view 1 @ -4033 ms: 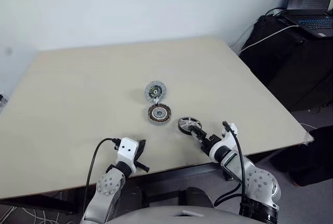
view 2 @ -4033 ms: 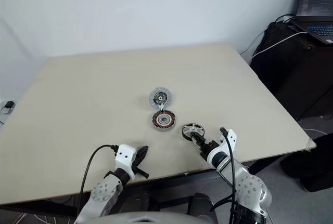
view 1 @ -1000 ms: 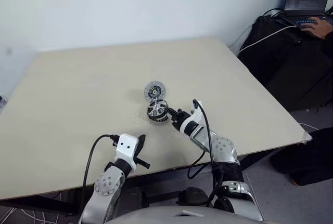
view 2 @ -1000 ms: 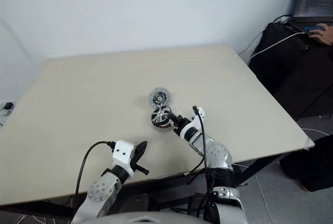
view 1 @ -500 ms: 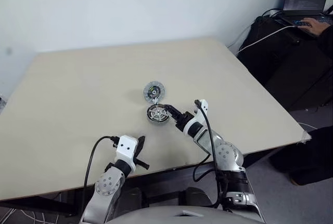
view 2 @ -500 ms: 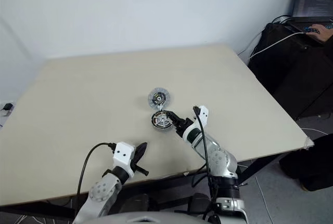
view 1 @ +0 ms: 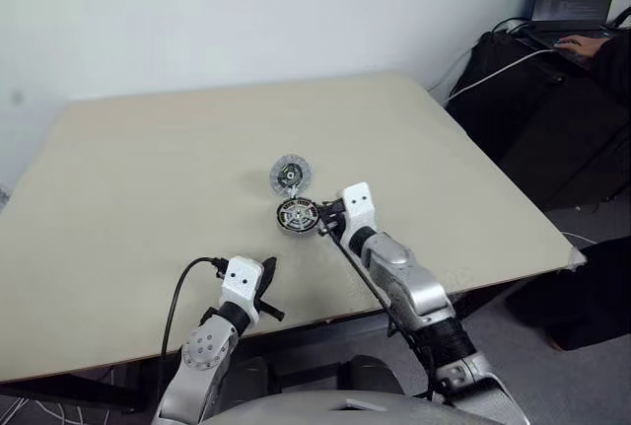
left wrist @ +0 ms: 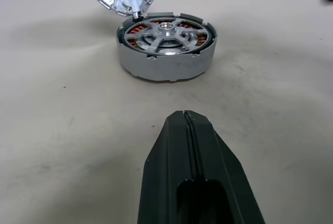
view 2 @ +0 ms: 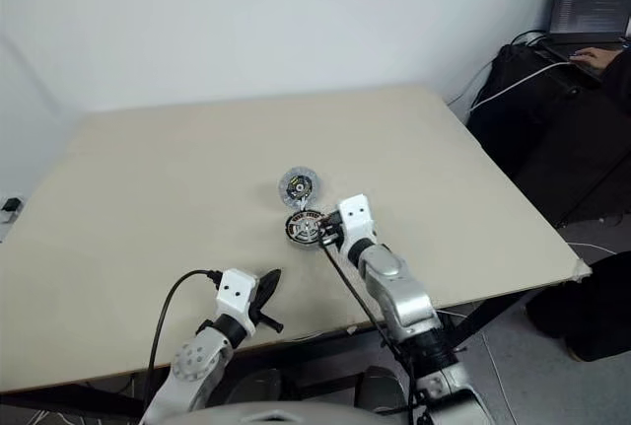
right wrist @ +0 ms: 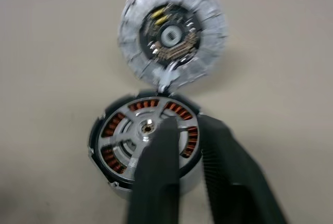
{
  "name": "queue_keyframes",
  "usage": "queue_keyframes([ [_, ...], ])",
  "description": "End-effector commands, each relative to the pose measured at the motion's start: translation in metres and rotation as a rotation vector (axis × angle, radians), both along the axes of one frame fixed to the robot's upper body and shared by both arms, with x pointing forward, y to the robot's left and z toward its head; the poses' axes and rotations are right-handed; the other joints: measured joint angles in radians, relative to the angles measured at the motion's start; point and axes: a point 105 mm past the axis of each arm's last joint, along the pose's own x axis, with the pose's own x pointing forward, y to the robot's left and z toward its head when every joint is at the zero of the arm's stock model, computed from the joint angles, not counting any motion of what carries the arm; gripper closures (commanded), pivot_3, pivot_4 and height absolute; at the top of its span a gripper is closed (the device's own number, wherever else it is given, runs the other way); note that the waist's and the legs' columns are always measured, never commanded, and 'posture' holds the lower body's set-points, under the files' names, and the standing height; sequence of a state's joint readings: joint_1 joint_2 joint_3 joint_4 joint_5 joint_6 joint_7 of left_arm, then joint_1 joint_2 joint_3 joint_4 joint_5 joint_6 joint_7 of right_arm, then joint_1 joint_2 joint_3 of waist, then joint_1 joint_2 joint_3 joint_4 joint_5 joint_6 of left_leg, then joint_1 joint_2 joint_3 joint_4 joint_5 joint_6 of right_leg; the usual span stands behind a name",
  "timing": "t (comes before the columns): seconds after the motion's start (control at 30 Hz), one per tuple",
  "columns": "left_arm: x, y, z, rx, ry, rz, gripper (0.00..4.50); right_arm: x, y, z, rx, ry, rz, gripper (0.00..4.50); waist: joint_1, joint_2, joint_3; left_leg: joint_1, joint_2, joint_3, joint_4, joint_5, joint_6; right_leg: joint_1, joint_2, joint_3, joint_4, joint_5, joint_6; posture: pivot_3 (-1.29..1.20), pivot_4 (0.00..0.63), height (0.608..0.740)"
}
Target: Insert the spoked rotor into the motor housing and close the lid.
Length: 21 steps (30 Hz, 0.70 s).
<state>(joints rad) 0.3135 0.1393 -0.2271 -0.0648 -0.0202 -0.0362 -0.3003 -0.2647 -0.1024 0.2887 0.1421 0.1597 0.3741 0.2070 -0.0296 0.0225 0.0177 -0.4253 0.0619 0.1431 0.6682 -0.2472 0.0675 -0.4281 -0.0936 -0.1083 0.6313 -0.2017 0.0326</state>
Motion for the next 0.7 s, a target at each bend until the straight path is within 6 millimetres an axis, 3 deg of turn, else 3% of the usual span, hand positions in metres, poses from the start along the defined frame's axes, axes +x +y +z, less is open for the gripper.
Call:
queue_keyframes([
  [0.03,0.005,-0.003,0.011,-0.012,-0.048,-0.001,4.5,0.014,0.014,0.012,-0.043,-0.071,0.052,4.47,0.001,0.0,0.0,0.0,0.0,0.0,0.0,0.0,0.0,0.0,0.0,0.0,0.001,0.0,0.0,0.0,0.0,0.74],
  [0.3,0.004,-0.003,0.015,-0.021,-0.051,0.02,4.5,0.033,0.028,0.007,-0.09,-0.05,0.08,4.47,0.002,-0.002,-0.001,0.0,0.0,0.0,0.001,0.0,0.0,0.0,0.0,0.0,0.001,0.0,0.0,0.0,0.0,0.74],
  [0.57,0.0,-0.001,0.014,-0.023,-0.049,0.032,4.5,0.024,0.031,-0.024,-0.17,0.077,0.132,4.47,-0.002,-0.002,-0.001,0.001,0.0,0.001,0.001,0.0,0.0,0.0,0.0,0.001,0.003,0.0,0.0,0.0,0.0,0.74],
  [0.7,0.0,-0.002,0.015,-0.024,-0.05,0.033,4.5,0.023,0.033,-0.02,-0.139,0.07,0.141,4.47,-0.002,-0.003,-0.003,0.004,0.0,0.002,0.001,0.0,0.0,0.001,-0.001,0.002,0.005,-0.001,-0.002,0.0,0.0,0.74],
])
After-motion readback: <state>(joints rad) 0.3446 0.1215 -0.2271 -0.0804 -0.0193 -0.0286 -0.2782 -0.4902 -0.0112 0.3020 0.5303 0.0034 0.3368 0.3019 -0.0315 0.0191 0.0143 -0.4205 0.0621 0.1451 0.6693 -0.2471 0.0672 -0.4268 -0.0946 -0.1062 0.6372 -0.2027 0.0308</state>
